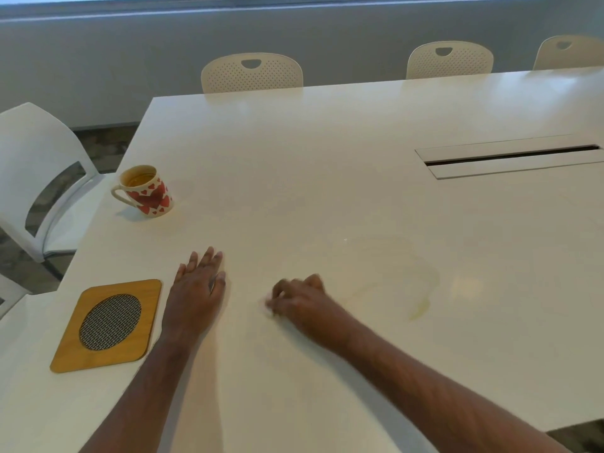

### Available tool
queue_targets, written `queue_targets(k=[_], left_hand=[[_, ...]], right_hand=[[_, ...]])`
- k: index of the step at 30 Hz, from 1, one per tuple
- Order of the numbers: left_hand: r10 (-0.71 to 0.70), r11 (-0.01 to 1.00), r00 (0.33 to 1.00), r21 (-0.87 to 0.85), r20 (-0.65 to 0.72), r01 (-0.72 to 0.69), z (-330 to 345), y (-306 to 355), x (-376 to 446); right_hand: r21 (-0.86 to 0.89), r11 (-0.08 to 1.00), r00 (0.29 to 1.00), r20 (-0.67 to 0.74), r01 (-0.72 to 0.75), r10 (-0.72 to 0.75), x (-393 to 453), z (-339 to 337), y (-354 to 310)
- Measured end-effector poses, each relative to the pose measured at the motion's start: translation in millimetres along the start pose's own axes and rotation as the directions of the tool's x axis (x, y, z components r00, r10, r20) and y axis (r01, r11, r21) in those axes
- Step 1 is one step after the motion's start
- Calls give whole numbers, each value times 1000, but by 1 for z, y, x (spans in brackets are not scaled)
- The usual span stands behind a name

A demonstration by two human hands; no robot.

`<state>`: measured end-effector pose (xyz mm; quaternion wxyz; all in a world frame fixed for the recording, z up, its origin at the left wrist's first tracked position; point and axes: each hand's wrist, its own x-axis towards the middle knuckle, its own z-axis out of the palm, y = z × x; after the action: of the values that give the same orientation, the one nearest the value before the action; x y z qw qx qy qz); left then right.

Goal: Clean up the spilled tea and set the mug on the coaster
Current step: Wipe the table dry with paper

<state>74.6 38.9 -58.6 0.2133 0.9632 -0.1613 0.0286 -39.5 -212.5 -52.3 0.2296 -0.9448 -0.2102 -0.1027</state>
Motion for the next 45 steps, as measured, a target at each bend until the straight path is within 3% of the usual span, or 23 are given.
queue_targets(k=[3, 7, 9, 11, 13, 19, 25, 28, 31, 34, 36, 39, 42, 45], left_hand=[[-4, 1000, 1000, -10, 0, 4, 0, 1, 0], [3, 1000, 1000, -5, 1, -3, 0, 0, 0], [2, 1000, 1000, -2, 6, -2, 0, 1, 0], [-1, 1000, 1000, 3, 9, 1, 0, 1, 0], [-3, 1000, 1000, 6, 9, 3, 0, 1, 0], [2, 1000, 1000, 10, 10, -2, -1, 1, 0], [-11, 1000, 1000, 1, 10, 11, -1, 3, 1], [-4, 1000, 1000, 1, 13, 4, -2, 1, 1], [5, 1000, 1000, -1, 11, -5, -2, 0, 0], [1, 1000, 1000, -6, 7, -1, -2, 1, -1], [-3, 1000, 1000, -16, 3, 3, -2, 1, -1], [-4, 1000, 1000, -16, 2, 4, -2, 2, -1], [-3, 1000, 1000, -8, 4, 3, -2, 2, -1], [-2, 1000, 1000, -4, 8, 2, -1, 2, -1]], right_hand=[[-151, 961, 968, -126, -233, 215, -1, -29, 62], [-225, 730, 748, -382, -645, 543, -25, -74, 138], [-246, 621, 655, -453, -744, 605, -36, -87, 158], [-296, 575, 641, -467, -763, 610, -35, -89, 165], [-341, 588, 677, -437, -734, 592, -27, -84, 162], [-230, 775, 802, -280, -589, 527, 30, -50, 121], [-194, 965, 983, -75, -178, 166, 67, -4, 28], [-178, 982, 997, 61, 60, -50, 49, 4, -10], [-170, 954, 960, 183, 245, -214, 13, 0, -33], [-179, 937, 949, 159, 298, -272, -14, -11, -14], [-223, 954, 979, 68, 202, -192, -20, -21, 18], [-324, 943, 991, -126, -74, 34, -26, -44, 78], [-360, 841, 908, -271, -403, 319, -41, -76, 124], [-372, 739, 822, -355, -561, 446, -53, -85, 134]])
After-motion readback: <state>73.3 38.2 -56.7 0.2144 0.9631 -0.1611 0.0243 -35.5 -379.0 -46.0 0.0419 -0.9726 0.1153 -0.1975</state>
